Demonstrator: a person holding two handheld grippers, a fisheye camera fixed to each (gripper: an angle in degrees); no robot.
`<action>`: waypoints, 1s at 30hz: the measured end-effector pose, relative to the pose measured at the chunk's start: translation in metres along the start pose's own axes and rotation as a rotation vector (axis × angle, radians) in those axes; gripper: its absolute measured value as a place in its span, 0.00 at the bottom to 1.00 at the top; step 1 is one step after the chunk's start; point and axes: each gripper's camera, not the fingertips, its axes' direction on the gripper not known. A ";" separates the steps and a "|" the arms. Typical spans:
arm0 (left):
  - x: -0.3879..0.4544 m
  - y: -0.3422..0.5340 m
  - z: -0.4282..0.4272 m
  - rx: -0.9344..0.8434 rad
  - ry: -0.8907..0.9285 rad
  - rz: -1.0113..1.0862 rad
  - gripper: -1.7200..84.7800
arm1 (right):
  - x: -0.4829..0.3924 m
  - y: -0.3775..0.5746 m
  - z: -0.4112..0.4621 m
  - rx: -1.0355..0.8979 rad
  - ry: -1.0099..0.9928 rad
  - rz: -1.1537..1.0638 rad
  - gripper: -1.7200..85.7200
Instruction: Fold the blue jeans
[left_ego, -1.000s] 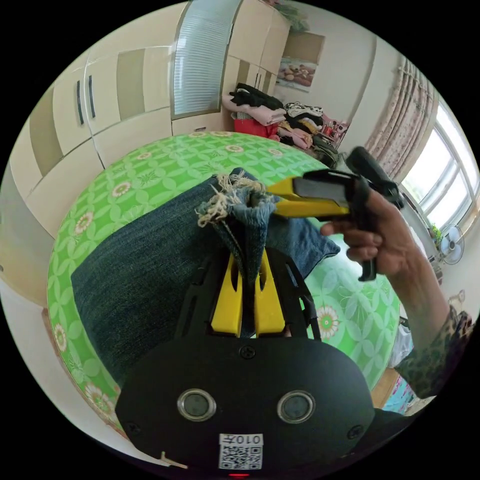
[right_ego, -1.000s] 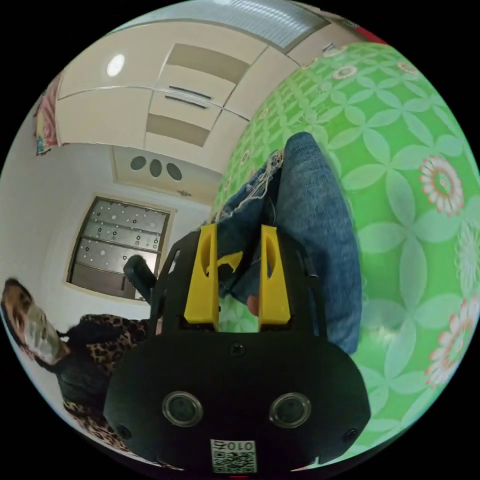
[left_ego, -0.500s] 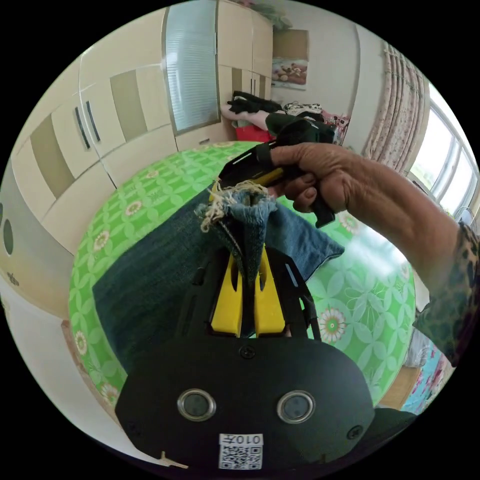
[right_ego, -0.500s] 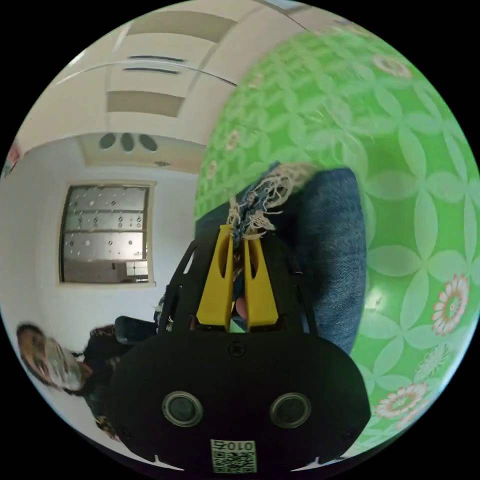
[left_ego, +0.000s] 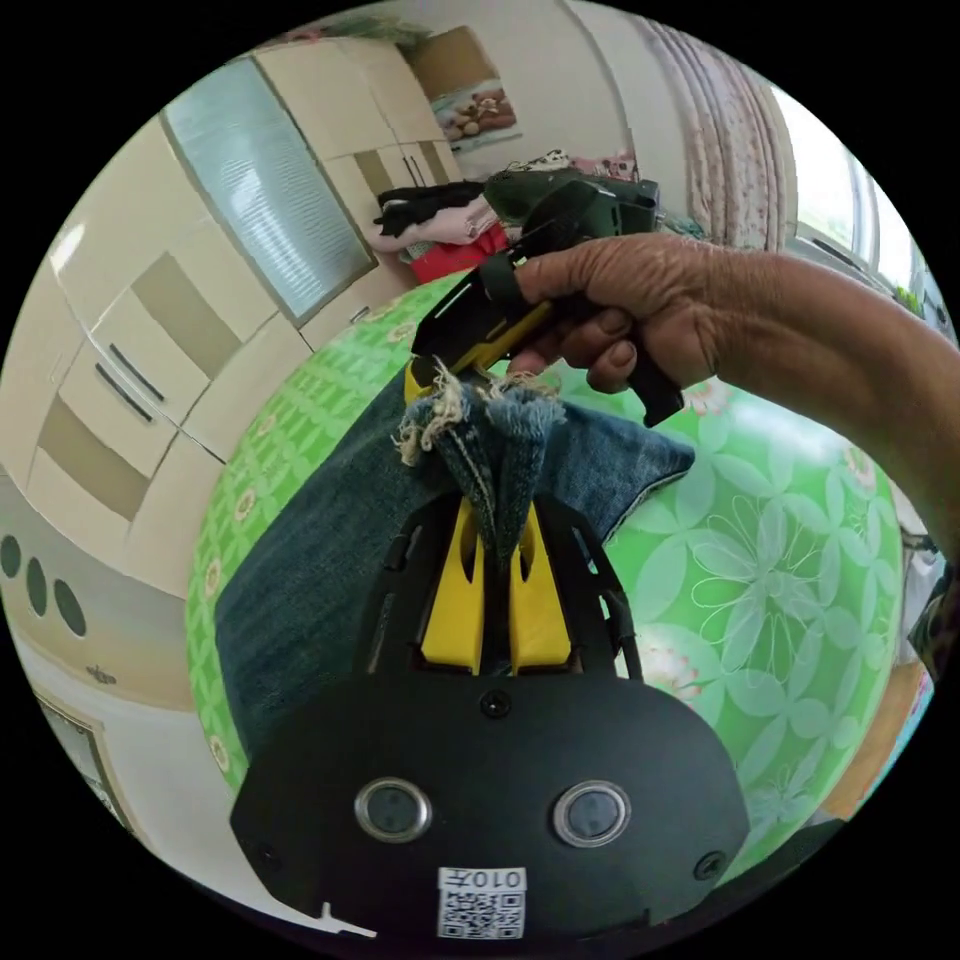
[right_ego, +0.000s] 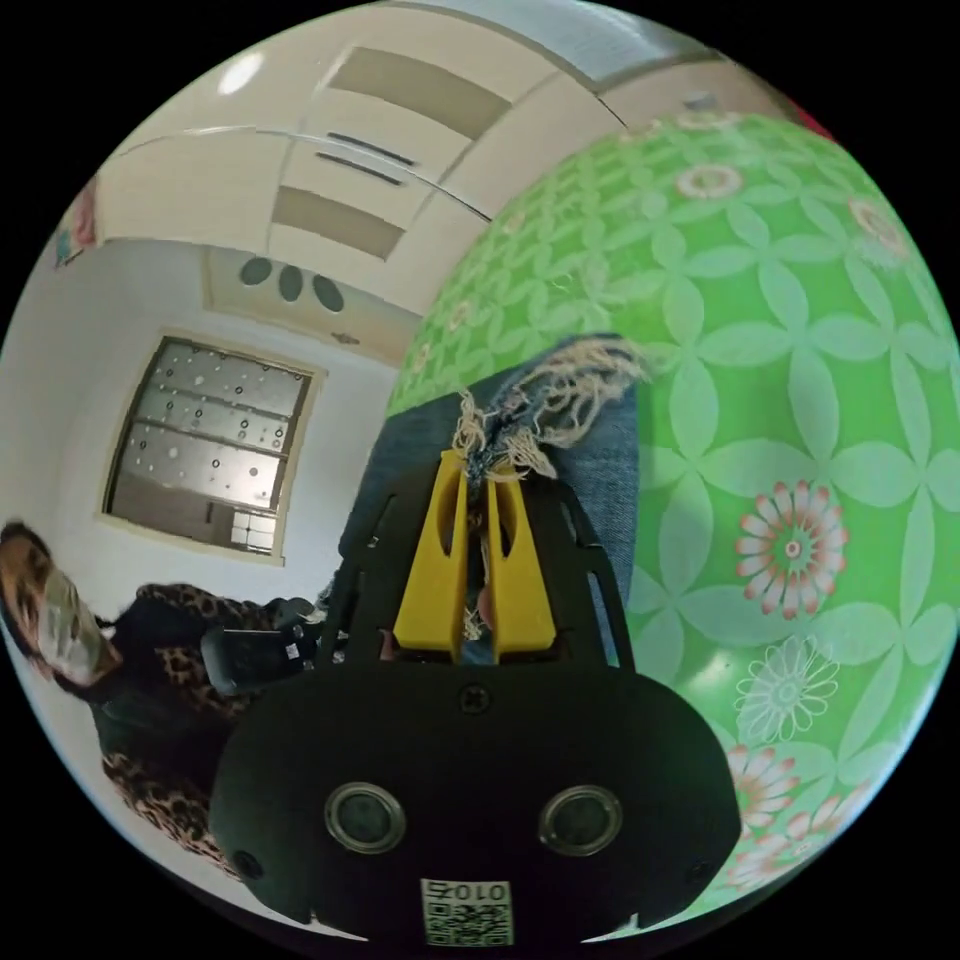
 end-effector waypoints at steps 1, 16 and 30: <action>0.000 -0.001 -0.010 0.043 -0.028 -0.001 0.05 | -0.007 0.002 -0.008 0.029 0.036 -0.045 0.06; -0.047 0.040 -0.011 0.010 0.415 -0.073 0.04 | 0.103 0.067 -0.007 0.057 -0.222 0.189 0.08; -0.066 0.074 -0.011 0.034 0.220 0.145 0.04 | 0.042 0.188 -0.007 0.179 0.292 0.298 0.05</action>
